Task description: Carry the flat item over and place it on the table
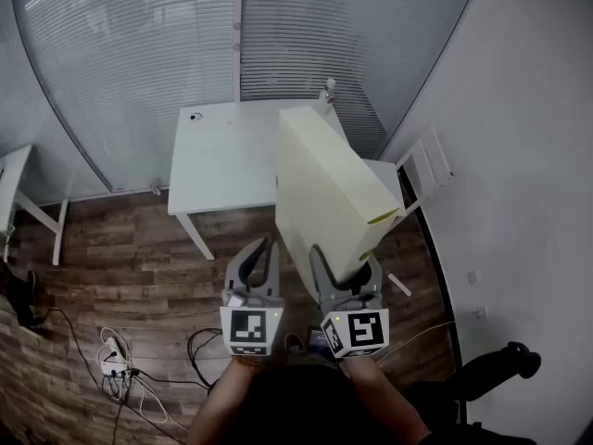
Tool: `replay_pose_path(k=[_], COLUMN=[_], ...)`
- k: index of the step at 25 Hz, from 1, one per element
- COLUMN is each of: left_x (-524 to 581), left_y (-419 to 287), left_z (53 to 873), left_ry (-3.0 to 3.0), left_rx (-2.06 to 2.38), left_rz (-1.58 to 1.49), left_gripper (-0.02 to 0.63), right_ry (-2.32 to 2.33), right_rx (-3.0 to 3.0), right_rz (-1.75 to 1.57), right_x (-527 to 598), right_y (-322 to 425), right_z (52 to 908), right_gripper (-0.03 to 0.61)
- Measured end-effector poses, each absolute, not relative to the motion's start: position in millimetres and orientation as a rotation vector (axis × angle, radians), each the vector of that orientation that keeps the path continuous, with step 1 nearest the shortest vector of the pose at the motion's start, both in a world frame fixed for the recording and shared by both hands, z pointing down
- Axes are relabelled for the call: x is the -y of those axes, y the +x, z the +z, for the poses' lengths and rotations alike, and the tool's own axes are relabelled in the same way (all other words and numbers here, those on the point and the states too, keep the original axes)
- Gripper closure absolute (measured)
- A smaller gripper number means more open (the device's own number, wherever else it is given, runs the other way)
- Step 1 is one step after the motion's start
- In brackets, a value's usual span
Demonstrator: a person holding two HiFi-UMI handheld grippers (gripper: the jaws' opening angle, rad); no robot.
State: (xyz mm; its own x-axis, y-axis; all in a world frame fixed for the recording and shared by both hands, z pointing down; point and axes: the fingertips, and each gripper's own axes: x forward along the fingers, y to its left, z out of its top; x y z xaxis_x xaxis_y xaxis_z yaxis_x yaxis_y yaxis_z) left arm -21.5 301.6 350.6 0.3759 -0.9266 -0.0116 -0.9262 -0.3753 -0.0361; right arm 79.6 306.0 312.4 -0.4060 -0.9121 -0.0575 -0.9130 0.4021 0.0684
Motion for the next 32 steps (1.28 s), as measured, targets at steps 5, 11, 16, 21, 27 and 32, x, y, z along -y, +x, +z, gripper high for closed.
replay_pose_path(k=[5,11,16,21,27,32], left_x=[-306,-311,-308,-291,-259,-225], left_y=[-30,-53,-67,-80,-93,-103], left_z=[351,358,367,378,386,384], left_ry=[-2.589,-2.614,-2.595,-2.587,-2.566,-2.529], left_rx=[-1.696,-1.72,-1.703,-1.715,-1.743,-1.737], left_rz=[-0.007,-0.003,-0.037,-0.075,-0.109,-0.148], left_gripper=[0.594,0.594,0.594,0.594,0.594,0.594], right_ry=[-1.705,-1.713,-1.715,-1.718,-1.704,-1.684], right_rx=[-2.629,-2.629,-2.629,-2.619,-2.611,-2.651], right_rz=[0.113,0.102,0.088,0.052,0.033,0.049], right_x=[-310,-312,-307,-280,-240,-197], right_y=[61,39,30,24,21,12], right_z=[319,324,329,337,344,352], right_gripper=[0.295,0.295,0.293,0.295,0.295,0.295])
